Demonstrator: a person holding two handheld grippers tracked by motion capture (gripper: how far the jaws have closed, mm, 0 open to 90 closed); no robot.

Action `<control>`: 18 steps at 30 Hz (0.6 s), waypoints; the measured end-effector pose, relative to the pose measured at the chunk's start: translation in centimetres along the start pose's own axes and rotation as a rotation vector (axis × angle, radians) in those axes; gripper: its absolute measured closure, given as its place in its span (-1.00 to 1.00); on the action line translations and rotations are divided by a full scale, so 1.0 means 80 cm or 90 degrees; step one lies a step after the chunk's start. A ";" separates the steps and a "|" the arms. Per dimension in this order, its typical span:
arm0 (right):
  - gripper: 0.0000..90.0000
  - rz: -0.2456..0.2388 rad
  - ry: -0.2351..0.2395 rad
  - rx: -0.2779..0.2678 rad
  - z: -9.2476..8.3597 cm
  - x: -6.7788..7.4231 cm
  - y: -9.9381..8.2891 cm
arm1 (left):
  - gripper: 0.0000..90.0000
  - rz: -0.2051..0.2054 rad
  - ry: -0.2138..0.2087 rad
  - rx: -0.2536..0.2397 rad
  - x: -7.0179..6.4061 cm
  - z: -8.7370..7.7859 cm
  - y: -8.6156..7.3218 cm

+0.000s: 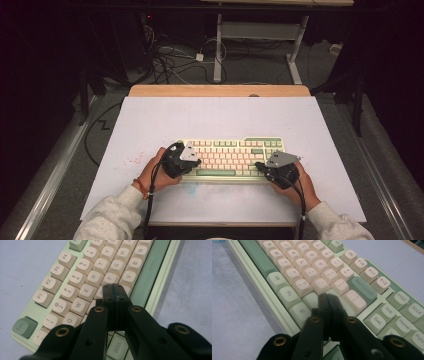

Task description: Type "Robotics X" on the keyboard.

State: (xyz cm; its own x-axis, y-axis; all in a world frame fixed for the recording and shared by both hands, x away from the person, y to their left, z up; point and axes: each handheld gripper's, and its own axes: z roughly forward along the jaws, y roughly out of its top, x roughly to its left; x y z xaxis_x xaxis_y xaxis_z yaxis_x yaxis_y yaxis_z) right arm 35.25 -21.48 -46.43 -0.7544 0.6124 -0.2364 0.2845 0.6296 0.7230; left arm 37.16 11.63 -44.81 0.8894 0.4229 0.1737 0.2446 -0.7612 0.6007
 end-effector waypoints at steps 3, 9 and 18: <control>1.00 0.000 0.000 0.000 0.000 0.000 0.000 | 0.95 0.002 -0.002 0.004 -0.001 0.001 0.000; 1.00 0.000 0.000 0.000 0.000 0.000 0.000 | 0.95 0.002 -0.004 0.007 -0.001 0.004 0.000; 1.00 0.001 0.000 0.002 0.000 0.000 0.000 | 0.95 0.021 0.009 0.018 -0.006 0.006 0.004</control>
State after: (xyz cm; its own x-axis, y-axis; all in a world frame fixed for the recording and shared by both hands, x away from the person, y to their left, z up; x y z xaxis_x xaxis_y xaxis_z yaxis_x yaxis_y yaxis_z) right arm 35.23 -21.46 -46.42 -0.7535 0.6141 -0.2350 0.2877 0.6293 0.7219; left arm 37.02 10.95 -45.02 0.8917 0.4041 0.2038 0.2264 -0.7882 0.5722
